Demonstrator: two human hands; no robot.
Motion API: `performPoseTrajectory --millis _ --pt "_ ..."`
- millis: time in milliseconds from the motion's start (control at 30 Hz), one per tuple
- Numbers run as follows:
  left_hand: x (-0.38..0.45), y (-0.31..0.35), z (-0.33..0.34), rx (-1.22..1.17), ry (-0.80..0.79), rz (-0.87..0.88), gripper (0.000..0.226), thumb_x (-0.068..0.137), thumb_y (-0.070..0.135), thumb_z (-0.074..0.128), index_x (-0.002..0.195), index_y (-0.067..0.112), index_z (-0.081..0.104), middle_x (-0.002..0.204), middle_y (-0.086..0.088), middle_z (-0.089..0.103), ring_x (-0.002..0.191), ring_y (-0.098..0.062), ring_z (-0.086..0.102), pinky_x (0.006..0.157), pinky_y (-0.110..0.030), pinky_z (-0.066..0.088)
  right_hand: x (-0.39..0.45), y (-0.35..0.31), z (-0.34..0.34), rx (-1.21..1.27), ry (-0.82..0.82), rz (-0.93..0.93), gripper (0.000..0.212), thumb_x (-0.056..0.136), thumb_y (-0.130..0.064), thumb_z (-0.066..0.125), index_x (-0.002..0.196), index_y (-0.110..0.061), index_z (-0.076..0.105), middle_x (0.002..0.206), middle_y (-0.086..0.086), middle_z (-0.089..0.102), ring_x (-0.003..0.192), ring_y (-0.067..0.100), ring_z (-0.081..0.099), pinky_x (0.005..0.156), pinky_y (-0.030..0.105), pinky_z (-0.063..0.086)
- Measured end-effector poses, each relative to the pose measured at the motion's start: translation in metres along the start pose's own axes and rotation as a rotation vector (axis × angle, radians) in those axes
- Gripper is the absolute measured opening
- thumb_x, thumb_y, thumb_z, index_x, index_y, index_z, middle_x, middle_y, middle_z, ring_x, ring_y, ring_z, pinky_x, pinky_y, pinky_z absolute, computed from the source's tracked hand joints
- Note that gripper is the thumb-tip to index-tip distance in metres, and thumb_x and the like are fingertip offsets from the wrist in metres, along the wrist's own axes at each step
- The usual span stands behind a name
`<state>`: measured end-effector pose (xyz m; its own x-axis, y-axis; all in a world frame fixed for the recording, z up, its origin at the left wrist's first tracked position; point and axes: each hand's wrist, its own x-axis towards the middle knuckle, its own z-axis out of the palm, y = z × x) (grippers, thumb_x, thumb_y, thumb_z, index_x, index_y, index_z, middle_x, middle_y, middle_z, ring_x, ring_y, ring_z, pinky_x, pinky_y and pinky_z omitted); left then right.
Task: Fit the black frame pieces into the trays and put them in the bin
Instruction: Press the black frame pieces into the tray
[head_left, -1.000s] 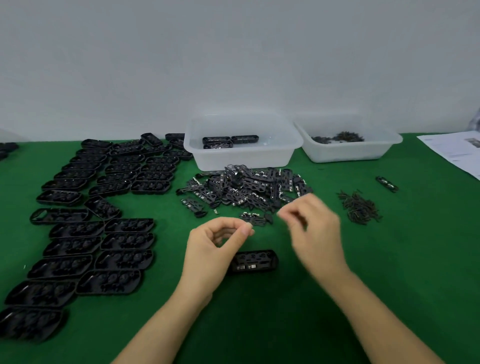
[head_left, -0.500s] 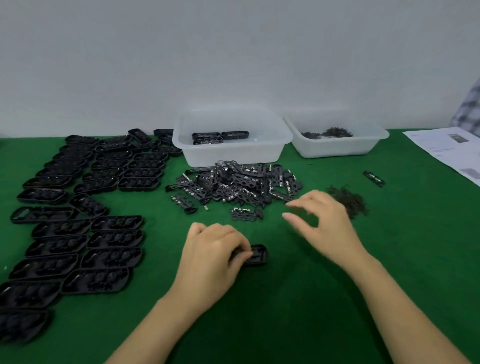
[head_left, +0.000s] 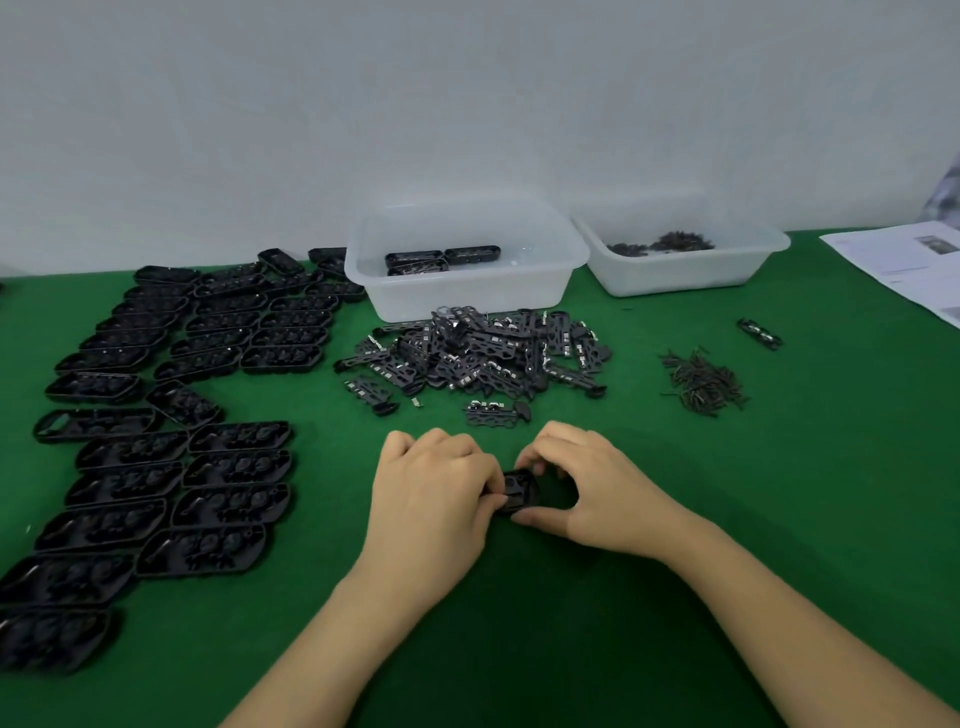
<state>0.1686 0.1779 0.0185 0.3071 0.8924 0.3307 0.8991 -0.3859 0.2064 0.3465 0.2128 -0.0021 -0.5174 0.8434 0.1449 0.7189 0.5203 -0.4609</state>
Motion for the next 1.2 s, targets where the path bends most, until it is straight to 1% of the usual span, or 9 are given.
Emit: performPoseTrajectory --millis 167,300,500,667,800,867,1000,1133,1200 --pt "0.005 0.003 0.001 0.052 -0.034 -0.013 0.009 0.077 0.038 0.07 0.076 0.03 0.066 0.08 0.012 0.061 0.083 -0.012 0.053 0.065 -0.029 0.009 0.0 -0.002 -0.001 0.0 0.001 -0.001 0.037 0.073 -0.049 0.068 0.098 -0.024 0.057 0.082 -0.024 0.037 0.078 -0.012 0.038 0.072 0.017 0.026" --pt "0.007 0.003 0.003 0.075 -0.026 -0.014 0.012 0.079 0.044 0.066 0.08 0.032 0.066 0.084 0.013 0.06 0.088 -0.011 0.051 0.066 -0.029 0.009 0.0 -0.004 -0.001 0.004 0.004 -0.001 0.037 0.072 -0.047 0.07 0.097 -0.022 0.058 0.082 -0.022 0.038 0.075 -0.012 0.038 0.069 0.017 0.027" --pt "0.007 0.001 0.005 0.087 -0.022 -0.012 0.014 0.079 0.046 0.064 0.081 0.033 0.066 0.085 0.014 0.061 0.089 -0.01 0.051 0.066 -0.029 0.01 0.0 -0.005 -0.001 0.011 0.008 -0.006 0.036 0.072 -0.046 0.071 0.095 -0.021 0.059 0.081 -0.021 0.04 0.074 -0.011 0.04 0.067 0.008 0.029" --pt "0.008 0.0 0.005 0.083 -0.014 0.003 0.015 0.08 0.048 0.063 0.084 0.033 0.066 0.088 0.014 0.061 0.091 -0.009 0.05 0.067 -0.029 0.011 0.0 -0.004 -0.001 0.027 0.013 -0.007 0.036 0.072 -0.045 0.072 0.095 -0.021 0.058 0.081 -0.021 0.04 0.074 -0.01 0.04 0.066 0.008 0.03" --pt "0.005 -0.007 0.006 -0.03 0.03 0.053 0.018 0.077 0.047 0.066 0.09 0.035 0.067 0.088 0.014 0.062 0.09 -0.011 0.053 0.071 -0.029 0.019 -0.001 -0.003 0.0 0.039 0.017 -0.002 0.036 0.071 -0.044 0.072 0.096 -0.021 0.058 0.082 -0.02 0.041 0.075 -0.011 0.041 0.066 0.009 0.03" --pt "0.001 -0.018 0.007 -0.117 0.043 0.074 0.029 0.073 0.049 0.069 0.098 0.035 0.066 0.094 0.014 0.061 0.093 -0.011 0.054 0.076 -0.029 0.025 -0.001 -0.003 0.002 0.042 0.02 0.004 0.034 0.071 -0.042 0.072 0.095 -0.023 0.057 0.081 -0.022 0.041 0.075 -0.012 0.041 0.065 0.01 0.029" --pt "-0.011 -0.046 0.01 -0.246 -0.128 0.021 0.063 0.062 0.06 0.071 0.118 0.032 0.059 0.111 0.017 0.052 0.105 -0.004 0.05 0.087 -0.027 0.03 -0.002 -0.001 0.006 0.064 0.029 0.011 0.032 0.072 -0.042 0.071 0.094 -0.028 0.053 0.082 -0.023 0.042 0.077 -0.011 0.041 0.064 0.012 0.026" --pt "-0.011 -0.053 0.016 -0.426 -0.063 -0.044 0.045 0.062 0.04 0.082 0.104 0.029 0.068 0.094 0.018 0.062 0.09 -0.001 0.058 0.085 -0.029 0.045 -0.001 0.0 0.008 0.094 0.033 0.034 0.032 0.073 -0.042 0.07 0.094 -0.031 0.049 0.084 -0.022 0.045 0.075 -0.006 0.041 0.063 0.013 0.03" --pt "-0.01 -0.053 0.019 -0.483 -0.02 -0.053 0.041 0.061 0.032 0.084 0.1 0.028 0.07 0.087 0.017 0.063 0.081 -0.001 0.058 0.077 -0.019 0.046 -0.001 0.0 0.007 0.128 0.032 0.049 0.033 0.072 -0.041 0.071 0.094 -0.03 0.05 0.084 -0.02 0.047 0.073 -0.001 0.042 0.063 0.014 0.034"
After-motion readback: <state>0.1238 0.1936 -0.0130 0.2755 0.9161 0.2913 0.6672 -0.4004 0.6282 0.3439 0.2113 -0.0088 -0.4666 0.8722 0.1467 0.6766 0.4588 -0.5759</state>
